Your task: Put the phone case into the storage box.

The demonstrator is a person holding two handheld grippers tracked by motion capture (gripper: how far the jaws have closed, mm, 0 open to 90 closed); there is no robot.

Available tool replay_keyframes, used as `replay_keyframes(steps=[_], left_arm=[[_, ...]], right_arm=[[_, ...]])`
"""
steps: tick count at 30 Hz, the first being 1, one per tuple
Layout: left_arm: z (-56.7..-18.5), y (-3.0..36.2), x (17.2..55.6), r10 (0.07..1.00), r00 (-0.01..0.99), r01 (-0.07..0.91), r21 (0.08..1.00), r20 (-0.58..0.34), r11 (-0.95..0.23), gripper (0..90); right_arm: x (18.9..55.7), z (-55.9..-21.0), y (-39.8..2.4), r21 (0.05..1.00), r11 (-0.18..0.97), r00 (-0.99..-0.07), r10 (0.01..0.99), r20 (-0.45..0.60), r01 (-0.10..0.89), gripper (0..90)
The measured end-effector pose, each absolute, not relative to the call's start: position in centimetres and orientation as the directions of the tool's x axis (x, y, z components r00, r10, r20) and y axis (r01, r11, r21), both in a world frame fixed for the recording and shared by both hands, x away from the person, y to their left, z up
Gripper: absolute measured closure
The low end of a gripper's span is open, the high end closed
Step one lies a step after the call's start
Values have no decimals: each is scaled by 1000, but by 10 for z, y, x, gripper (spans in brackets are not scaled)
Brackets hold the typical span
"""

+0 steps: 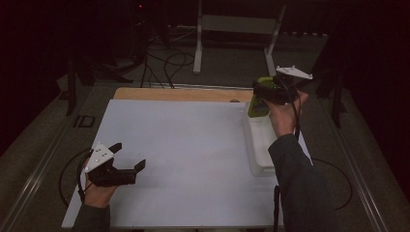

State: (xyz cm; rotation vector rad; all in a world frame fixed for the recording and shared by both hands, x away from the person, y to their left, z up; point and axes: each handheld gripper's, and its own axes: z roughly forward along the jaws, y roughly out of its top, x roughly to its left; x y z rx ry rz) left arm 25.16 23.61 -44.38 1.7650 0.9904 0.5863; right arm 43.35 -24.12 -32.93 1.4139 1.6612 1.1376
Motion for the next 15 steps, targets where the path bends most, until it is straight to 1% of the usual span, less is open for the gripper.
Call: replay_keyframes(steps=[15], left_arm=[[-458,241,241,853,521,356,916,-31,-184,0]], right_arm=[[443,-335,-244,914,18,-165,985,54,405,158]])
